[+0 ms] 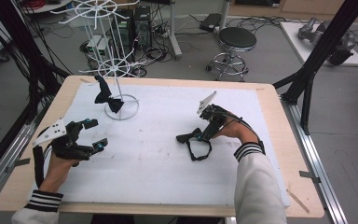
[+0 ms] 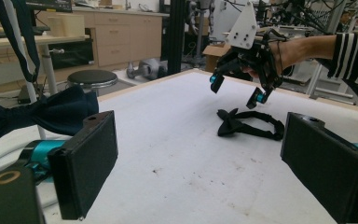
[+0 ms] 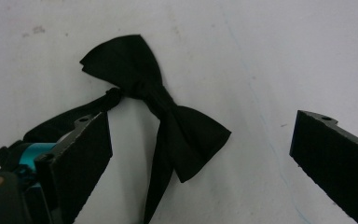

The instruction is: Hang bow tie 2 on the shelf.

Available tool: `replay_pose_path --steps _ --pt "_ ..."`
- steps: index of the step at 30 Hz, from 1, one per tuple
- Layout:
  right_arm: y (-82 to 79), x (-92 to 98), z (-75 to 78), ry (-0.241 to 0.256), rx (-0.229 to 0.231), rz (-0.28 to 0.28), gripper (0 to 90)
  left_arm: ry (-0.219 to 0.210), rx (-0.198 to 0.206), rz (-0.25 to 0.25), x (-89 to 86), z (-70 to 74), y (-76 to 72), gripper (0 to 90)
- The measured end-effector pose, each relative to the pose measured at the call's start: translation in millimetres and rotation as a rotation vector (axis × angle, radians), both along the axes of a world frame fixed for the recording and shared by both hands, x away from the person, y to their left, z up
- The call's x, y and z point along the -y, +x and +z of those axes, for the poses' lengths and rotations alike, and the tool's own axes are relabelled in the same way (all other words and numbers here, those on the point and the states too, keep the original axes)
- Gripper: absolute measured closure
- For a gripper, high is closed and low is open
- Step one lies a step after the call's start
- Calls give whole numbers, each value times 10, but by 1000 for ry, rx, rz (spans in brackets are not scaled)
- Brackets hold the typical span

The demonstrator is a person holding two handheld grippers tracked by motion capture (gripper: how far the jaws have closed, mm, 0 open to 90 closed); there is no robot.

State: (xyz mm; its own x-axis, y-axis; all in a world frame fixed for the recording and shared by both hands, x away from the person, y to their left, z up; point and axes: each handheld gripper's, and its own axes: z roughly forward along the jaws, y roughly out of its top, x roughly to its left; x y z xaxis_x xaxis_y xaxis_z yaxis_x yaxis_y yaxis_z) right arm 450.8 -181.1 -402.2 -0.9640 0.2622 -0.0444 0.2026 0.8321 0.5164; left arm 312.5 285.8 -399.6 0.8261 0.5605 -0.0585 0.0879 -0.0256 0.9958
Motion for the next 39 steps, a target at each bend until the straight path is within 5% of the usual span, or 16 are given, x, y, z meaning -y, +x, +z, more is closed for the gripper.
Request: replay_pose_path --steps 3,10,19,39 --pt "-3 -36 -20 -30 -6 18 162 -1 -1 -1 4 1 -3 114" --pt "-12 -113 -72 -92 12 73 264 -3 -1 -1 6 2 -5 114" --pt "-23 -176 -107 -158 18 75 429 -4 3 0 3 9 -10 114" --pt "-24 -207 -77 -152 -36 67 801 0 -1 2 10 2 -9 114"
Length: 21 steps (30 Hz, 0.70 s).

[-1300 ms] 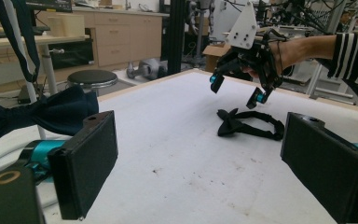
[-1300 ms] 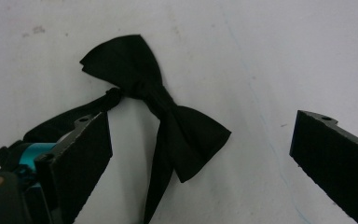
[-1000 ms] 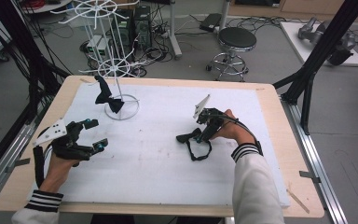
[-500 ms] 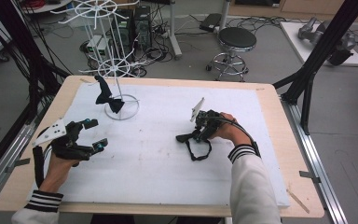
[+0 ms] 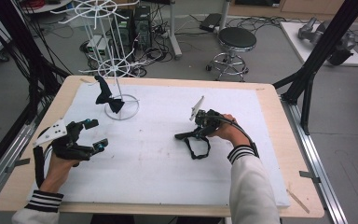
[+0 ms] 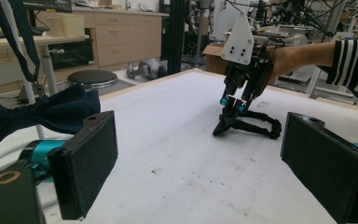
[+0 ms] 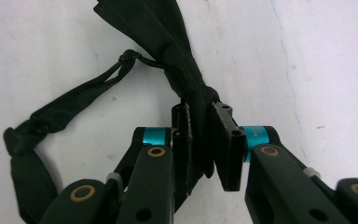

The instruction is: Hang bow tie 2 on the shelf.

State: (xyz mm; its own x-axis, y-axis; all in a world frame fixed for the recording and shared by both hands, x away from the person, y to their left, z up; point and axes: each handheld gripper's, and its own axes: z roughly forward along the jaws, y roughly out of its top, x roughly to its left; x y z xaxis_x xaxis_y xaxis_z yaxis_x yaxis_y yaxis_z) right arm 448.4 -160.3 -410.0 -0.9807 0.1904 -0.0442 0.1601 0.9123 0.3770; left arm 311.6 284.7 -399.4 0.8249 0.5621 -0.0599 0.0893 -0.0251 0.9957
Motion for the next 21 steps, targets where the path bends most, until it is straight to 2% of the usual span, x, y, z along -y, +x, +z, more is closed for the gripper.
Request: replay_pose_path --steps 11,17,21 --pt "-77 -31 87 54 -58 -13 809 3 1 -3 10 2 2 114" --pt "-133 -13 155 152 -84 -40 808 6 2 -2 16 8 -2 114" --pt "-177 -16 208 180 -87 -31 809 10 3 -3 22 12 0 114"
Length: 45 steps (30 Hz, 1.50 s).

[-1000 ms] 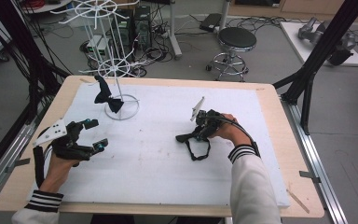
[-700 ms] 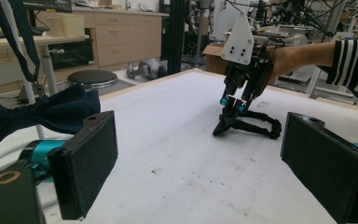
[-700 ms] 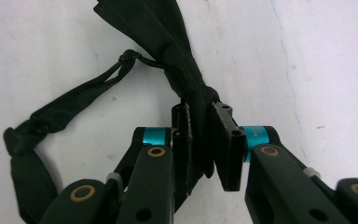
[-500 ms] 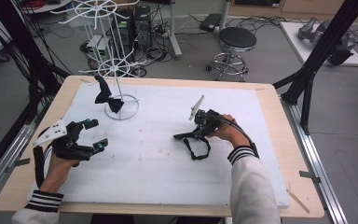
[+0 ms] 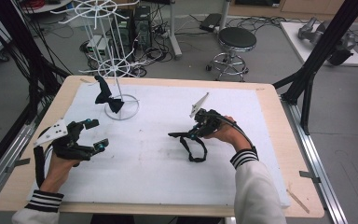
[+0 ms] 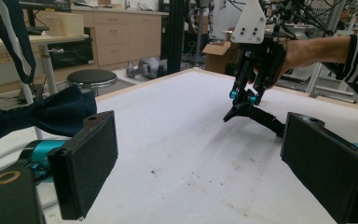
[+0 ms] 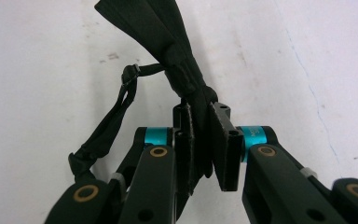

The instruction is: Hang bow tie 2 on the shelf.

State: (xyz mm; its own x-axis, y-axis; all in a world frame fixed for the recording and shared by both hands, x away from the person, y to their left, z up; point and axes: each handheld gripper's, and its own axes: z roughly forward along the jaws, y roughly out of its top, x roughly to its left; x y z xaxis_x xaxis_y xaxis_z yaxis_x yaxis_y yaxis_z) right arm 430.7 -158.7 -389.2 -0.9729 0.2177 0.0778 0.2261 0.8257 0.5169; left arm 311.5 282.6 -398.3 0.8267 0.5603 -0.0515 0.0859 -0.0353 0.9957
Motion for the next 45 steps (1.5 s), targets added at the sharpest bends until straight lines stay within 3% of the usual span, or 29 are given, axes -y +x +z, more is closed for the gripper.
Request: replay_pose_path --steps 6,14,24,39,45 --pt "-55 -24 70 35 10 20 809 3 1 -4 20 15 -11 114" --pt "-115 -33 164 116 -37 -36 808 1 7 -4 26 52 -18 114" --pt "-187 -47 276 207 -48 -39 808 -4 8 -12 34 154 -6 115" --pt "-329 -65 412 307 -57 -37 806 45 24 -58 178 391 10 115" --pt "-362 -118 432 313 -54 -29 807 70 34 -80 273 470 19 115"
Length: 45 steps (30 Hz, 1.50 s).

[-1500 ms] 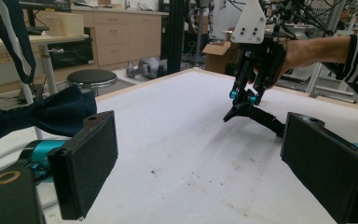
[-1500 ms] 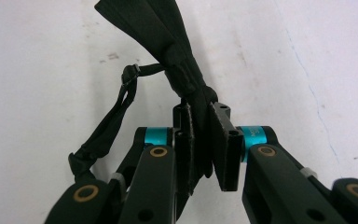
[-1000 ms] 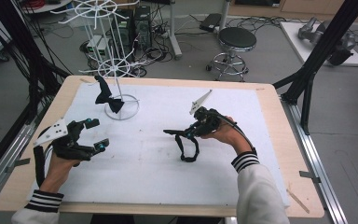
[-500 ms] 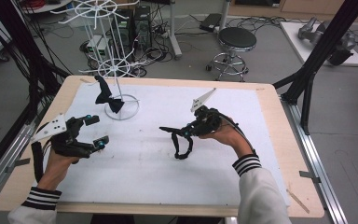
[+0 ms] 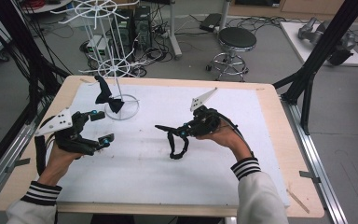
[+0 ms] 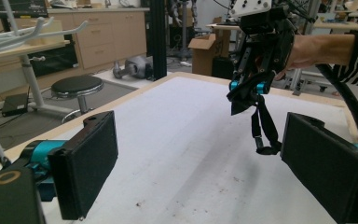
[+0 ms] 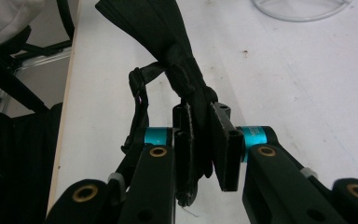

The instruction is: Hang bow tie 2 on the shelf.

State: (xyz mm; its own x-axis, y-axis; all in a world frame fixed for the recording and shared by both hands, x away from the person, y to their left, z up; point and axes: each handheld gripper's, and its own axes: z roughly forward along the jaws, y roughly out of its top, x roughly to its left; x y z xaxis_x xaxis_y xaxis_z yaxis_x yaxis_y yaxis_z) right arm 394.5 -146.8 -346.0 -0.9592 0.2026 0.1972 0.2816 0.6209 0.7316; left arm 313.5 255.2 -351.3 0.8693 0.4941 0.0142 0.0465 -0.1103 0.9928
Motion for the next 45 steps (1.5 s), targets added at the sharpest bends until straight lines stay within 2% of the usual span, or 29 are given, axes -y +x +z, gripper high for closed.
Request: replay_pose_path --steps 5,16,23,32,34,36,45 --pt "-20 -57 23 10 -1 8 806 15 2 -19 79 50 20 115" --pt "-45 -161 87 77 -10 23 806 50 2 -70 293 140 79 115" --pt "-70 -197 137 130 8 39 806 57 5 -89 377 194 98 115" --pt "-81 -218 150 149 -1 39 805 79 -2 -126 520 247 135 116" --pt "-82 -226 154 158 16 42 804 83 0 -133 558 255 148 118" --pt "-86 -231 158 166 13 45 804 85 -4 -143 589 265 159 122" --pt "-101 -274 164 165 21 59 804 100 -16 -188 748 283 194 123"
